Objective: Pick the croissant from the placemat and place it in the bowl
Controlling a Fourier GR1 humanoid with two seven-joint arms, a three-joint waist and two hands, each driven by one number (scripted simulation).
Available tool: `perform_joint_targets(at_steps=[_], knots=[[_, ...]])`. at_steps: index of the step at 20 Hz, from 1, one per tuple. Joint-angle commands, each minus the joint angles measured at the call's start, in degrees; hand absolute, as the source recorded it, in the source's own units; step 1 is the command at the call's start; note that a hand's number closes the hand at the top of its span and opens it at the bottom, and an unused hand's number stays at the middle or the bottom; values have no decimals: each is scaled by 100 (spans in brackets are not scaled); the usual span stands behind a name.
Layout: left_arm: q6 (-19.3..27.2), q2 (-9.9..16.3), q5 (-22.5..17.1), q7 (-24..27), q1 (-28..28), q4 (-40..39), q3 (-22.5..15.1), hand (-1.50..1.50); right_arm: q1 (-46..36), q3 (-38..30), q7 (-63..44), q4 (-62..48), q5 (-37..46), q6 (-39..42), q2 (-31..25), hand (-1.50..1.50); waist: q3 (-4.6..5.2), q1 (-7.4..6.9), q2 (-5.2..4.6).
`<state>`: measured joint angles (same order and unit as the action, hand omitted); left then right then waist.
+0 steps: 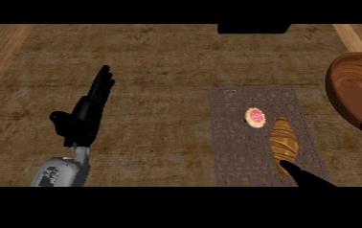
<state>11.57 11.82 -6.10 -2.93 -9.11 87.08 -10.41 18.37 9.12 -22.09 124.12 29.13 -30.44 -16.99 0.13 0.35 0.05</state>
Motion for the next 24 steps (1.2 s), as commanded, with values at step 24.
perform_joint_targets(at_steps=[24], knots=[[-321,-284,377,-457,51,329,338,0,37,-588,-406,-792,-912,1810,400,-150,-16,-8,0]])
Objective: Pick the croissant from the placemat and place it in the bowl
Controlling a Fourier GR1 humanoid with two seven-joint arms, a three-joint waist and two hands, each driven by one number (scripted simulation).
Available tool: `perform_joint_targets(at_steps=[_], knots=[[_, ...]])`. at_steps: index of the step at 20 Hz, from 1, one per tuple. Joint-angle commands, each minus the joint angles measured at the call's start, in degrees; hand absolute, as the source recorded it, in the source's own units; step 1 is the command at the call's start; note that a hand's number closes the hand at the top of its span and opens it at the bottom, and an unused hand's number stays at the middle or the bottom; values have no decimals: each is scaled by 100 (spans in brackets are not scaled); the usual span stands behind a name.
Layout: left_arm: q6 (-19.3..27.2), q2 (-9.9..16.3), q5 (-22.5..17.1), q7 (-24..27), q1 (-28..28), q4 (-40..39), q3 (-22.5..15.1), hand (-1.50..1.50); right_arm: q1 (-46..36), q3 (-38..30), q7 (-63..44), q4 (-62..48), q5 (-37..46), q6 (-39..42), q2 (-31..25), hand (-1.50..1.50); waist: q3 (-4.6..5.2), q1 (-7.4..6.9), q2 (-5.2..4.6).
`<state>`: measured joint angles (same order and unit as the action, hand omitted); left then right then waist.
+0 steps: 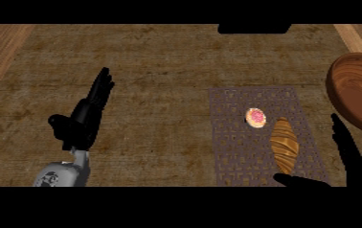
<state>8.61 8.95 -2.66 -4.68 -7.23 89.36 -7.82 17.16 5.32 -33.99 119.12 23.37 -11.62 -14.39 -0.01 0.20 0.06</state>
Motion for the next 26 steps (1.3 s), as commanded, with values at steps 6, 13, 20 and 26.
perform_joint_targets(at_steps=[6,13,20,26], knots=[[-47,-168,272,-134,-61,80,134,0,184,-422,735,23,-597,263,293,-150,-1,1,-1],[-460,-92,159,-100,419,505,224,0,25,-223,775,-401,-416,123,791,-150,0,-19,0],[-274,-269,356,-308,-462,-124,489,0,-32,-630,1453,-1061,-871,252,822,-150,0,3,-4],[-570,-321,356,391,526,116,317,0,-204,-729,2260,-2050,-678,-4,991,-150,0,-23,-4]])
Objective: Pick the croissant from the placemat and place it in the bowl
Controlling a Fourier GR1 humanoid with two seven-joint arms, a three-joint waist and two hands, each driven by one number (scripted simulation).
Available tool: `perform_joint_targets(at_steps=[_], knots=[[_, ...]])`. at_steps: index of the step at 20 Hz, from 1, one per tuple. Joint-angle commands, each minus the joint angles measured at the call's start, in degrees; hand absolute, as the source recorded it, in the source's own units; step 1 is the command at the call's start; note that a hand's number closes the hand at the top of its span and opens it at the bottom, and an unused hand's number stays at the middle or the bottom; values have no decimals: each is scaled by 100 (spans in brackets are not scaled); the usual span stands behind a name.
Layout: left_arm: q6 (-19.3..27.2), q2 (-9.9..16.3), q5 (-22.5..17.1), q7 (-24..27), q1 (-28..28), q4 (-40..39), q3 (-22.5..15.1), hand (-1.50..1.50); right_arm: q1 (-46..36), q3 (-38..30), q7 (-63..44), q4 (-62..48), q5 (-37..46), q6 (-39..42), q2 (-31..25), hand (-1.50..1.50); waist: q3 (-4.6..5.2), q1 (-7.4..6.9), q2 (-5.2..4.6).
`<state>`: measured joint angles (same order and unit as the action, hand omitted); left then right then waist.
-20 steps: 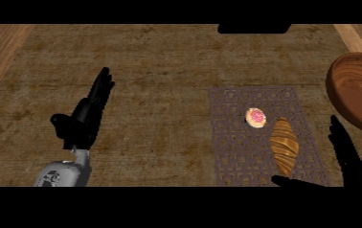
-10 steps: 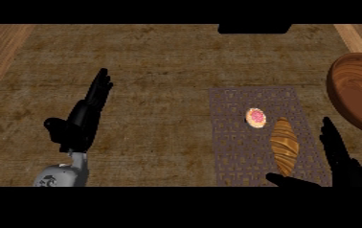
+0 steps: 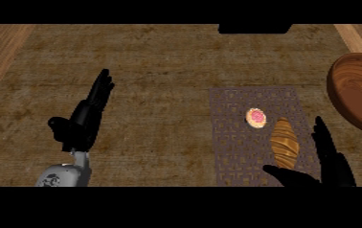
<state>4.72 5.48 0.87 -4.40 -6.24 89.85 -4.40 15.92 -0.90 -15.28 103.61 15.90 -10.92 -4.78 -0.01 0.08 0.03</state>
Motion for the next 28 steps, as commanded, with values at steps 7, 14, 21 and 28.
perform_joint_targets(at_steps=[7,14,21,28], knots=[[17,-68,49,-225,-493,-234,214,0,-412,100,43,-1282,1057,-562,122,-150,0,2,-7],[-245,-2,36,-494,-97,348,185,0,-661,17,-129,-1181,754,-86,8,-150,1,-4,2],[-107,-144,67,-36,-594,-604,366,0,-577,671,586,-1593,1619,10,-265,150,2,17,-6],[-134,-192,166,-183,-34,86,152,0,-701,695,599,-1404,1328,63,38,150,1,-8,4]])
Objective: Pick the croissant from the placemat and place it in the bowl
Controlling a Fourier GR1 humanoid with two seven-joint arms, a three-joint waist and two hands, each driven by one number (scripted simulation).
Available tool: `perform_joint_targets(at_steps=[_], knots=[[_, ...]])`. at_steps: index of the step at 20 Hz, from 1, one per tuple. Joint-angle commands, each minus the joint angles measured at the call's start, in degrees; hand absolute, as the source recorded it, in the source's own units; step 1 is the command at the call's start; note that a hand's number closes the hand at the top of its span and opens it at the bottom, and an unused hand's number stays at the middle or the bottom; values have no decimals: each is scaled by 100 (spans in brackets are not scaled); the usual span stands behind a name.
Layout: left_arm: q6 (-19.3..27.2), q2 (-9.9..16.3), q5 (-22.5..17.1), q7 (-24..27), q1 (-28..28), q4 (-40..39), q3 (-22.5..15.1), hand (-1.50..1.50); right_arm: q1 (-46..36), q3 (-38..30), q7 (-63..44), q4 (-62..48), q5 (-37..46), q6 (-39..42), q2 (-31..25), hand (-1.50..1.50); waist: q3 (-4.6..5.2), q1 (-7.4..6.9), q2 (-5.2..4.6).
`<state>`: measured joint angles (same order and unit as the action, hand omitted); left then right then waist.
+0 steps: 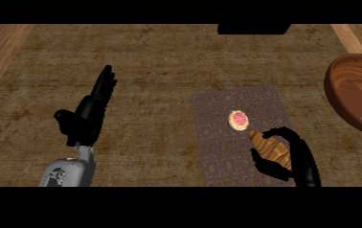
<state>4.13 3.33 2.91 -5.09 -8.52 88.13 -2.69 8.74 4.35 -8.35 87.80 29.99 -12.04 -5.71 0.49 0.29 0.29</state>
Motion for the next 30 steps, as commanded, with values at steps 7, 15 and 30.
perform_joint_targets(at_steps=[7,15,30], knots=[[-53,2,-43,27,26,48,70,0,31,313,773,1194,-851,1318,-515,150,-48,-8,-17],[13,3,70,-107,-62,93,41,0,424,-99,822,3392,-942,1091,-705,150,-46,41,-8],[-324,119,-131,147,374,201,100,0,-2525,-1347,-3414,4464,-767,2053,-1831,150,-41,-96,-25]])
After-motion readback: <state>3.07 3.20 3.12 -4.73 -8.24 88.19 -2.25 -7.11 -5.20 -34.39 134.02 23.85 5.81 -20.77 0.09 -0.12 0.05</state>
